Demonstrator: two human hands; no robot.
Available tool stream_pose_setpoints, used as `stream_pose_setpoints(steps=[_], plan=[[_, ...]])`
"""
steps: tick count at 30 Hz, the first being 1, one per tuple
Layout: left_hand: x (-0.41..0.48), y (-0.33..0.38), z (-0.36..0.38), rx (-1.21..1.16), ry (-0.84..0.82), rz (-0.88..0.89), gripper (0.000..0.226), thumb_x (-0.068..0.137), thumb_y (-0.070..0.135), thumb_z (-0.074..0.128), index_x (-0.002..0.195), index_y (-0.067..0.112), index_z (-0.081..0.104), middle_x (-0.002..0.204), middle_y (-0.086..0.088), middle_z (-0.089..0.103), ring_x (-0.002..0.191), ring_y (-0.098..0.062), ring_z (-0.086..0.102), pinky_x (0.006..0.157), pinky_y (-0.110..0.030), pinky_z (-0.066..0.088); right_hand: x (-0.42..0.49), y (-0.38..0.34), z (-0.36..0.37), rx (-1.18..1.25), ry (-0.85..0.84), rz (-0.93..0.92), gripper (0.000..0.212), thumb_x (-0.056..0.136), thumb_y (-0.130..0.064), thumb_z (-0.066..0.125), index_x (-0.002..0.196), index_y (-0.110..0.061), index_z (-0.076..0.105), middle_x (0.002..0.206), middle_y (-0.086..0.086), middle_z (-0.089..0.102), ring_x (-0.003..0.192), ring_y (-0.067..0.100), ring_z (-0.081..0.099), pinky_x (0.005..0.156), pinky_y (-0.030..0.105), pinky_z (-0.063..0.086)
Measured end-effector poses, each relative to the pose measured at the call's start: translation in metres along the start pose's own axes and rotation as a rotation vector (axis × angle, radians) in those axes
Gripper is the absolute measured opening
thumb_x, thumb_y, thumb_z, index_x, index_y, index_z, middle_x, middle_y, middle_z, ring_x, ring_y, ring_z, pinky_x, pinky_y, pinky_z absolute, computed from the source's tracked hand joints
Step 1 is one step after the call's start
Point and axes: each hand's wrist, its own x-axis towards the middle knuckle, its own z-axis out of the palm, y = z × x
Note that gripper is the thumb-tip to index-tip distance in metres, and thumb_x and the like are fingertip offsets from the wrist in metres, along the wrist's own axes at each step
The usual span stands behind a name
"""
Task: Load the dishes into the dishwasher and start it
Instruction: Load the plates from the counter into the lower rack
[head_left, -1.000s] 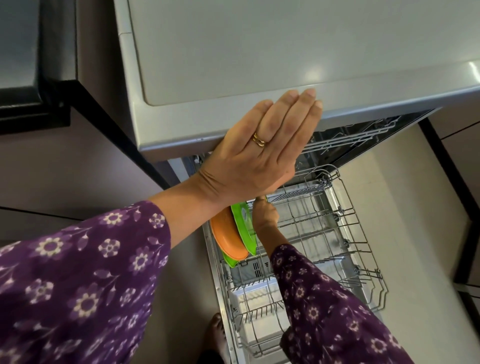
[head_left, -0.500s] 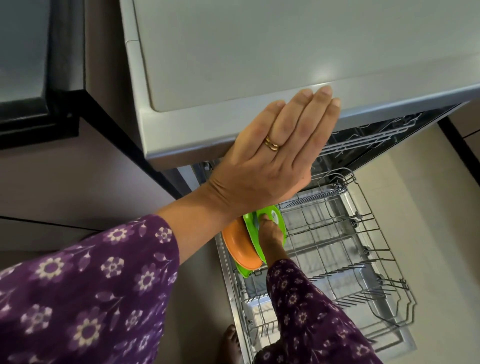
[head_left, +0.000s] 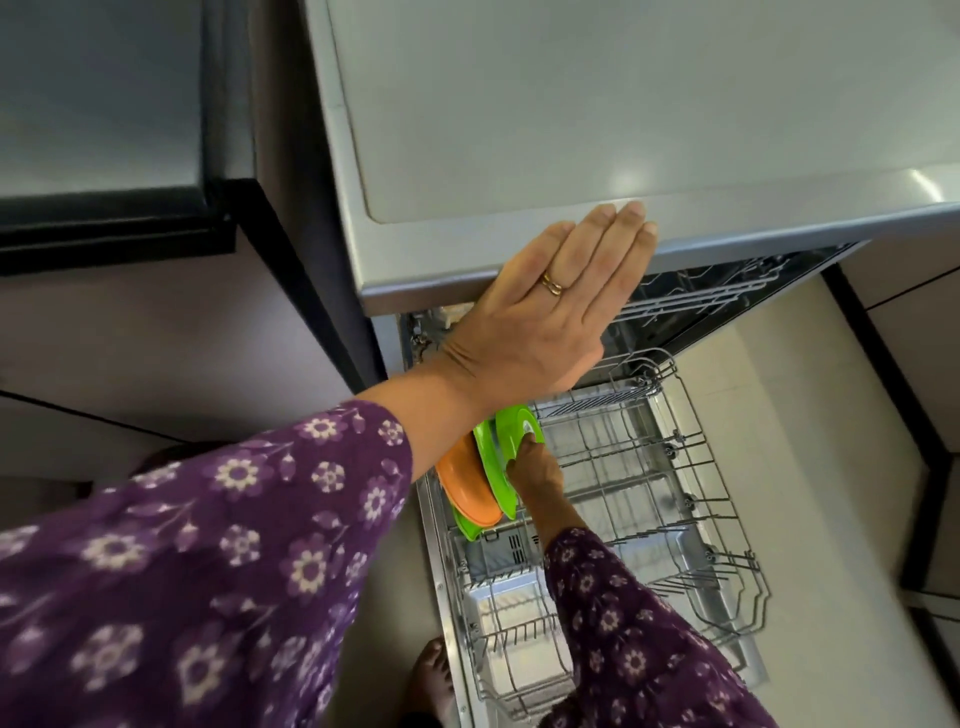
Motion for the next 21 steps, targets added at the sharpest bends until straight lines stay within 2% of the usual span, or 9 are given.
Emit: stream_pose_setpoints(steps=[4, 7, 9, 10, 12, 14, 17, 21], plan=[[0.001, -0.006, -0.029, -0.133, -0.254, -0.001, 0.079, 0.076, 0.032, 0.046, 0.147, 0.003, 0.029, 0.153, -0.015, 0.030, 0.142, -0.028, 0.028, 0.118, -0.040, 0.014, -0.044, -0.014, -0.021, 0.098, 0.023, -0.021, 0.041, 0.097, -0.008, 0.035, 0.137, 0.002, 0.034, 0.127, 0.020, 0.054, 0.114, 0.033, 0.057, 0.086, 0.037, 0.049], [0.008, -0.010, -0.059, -0.284, -0.464, 0.001, 0.083, 0.081, 0.029, 0.047, 0.151, 0.002, 0.012, 0.158, -0.015, 0.012, 0.147, -0.028, 0.009, 0.120, -0.039, 0.002, -0.088, -0.030, -0.037, 0.173, 0.003, -0.092, 0.037, 0.095, -0.017, 0.044, 0.128, -0.002, 0.044, 0.118, 0.018, 0.059, 0.107, 0.033, 0.059, 0.086, 0.041, 0.051], [0.009, -0.022, -0.082, -0.390, -0.534, -0.030, 0.077, 0.084, 0.023, 0.049, 0.149, 0.001, 0.015, 0.156, -0.016, 0.018, 0.145, -0.028, 0.015, 0.119, -0.039, 0.007, -0.119, -0.045, -0.047, 0.250, 0.027, -0.160, 0.024, 0.093, -0.023, 0.049, 0.108, -0.004, 0.051, 0.097, 0.012, 0.062, 0.089, 0.028, 0.061, 0.080, 0.043, 0.052], [0.007, -0.033, -0.095, -0.448, -0.537, -0.068, 0.072, 0.084, 0.021, 0.050, 0.147, 0.001, 0.021, 0.153, -0.016, 0.025, 0.142, -0.028, 0.023, 0.118, -0.037, 0.013, -0.134, -0.055, -0.053, 0.284, 0.058, -0.195, 0.016, 0.091, -0.023, 0.051, 0.094, -0.007, 0.050, 0.082, 0.008, 0.058, 0.075, 0.023, 0.057, 0.072, 0.041, 0.050], [-0.009, -0.062, -0.122, -0.543, -0.496, -0.159, 0.063, 0.082, 0.020, 0.051, 0.140, 0.001, 0.035, 0.143, -0.015, 0.040, 0.132, -0.028, 0.037, 0.112, -0.034, 0.025, -0.165, -0.078, -0.064, 0.337, 0.119, -0.299, 0.017, 0.088, -0.020, 0.058, 0.080, -0.014, 0.044, 0.065, 0.006, 0.054, 0.059, 0.020, 0.050, 0.059, 0.034, 0.036], [-0.041, -0.105, -0.158, -0.592, -0.426, -0.245, 0.052, 0.079, 0.016, 0.055, 0.128, 0.001, 0.049, 0.128, -0.015, 0.053, 0.121, -0.031, 0.048, 0.104, -0.036, 0.033, -0.201, -0.112, -0.074, 0.367, 0.157, -0.406, 0.014, 0.085, -0.017, 0.064, 0.084, -0.013, 0.051, 0.068, 0.011, 0.063, 0.064, 0.025, 0.060, 0.060, 0.032, 0.040], [-0.108, -0.181, -0.215, -0.515, -0.373, -0.355, 0.042, 0.078, 0.013, 0.055, 0.118, 0.003, 0.058, 0.115, -0.014, 0.061, 0.110, -0.031, 0.055, 0.096, -0.038, 0.040, -0.252, -0.176, -0.085, 0.403, 0.090, -0.524, 0.012, 0.082, -0.016, 0.067, 0.081, -0.008, 0.057, 0.064, 0.007, 0.065, 0.066, 0.027, 0.068, 0.067, 0.039, 0.054], [-0.213, -0.281, -0.292, -0.325, -0.465, -0.581, 0.040, 0.077, 0.012, 0.057, 0.116, 0.002, 0.059, 0.110, -0.014, 0.062, 0.108, -0.033, 0.056, 0.094, -0.041, 0.043, -0.320, -0.280, -0.106, 0.439, 0.023, -0.702, 0.011, 0.085, -0.015, 0.065, 0.078, -0.009, 0.058, 0.065, 0.006, 0.065, 0.059, 0.022, 0.067, 0.063, 0.039, 0.056]])
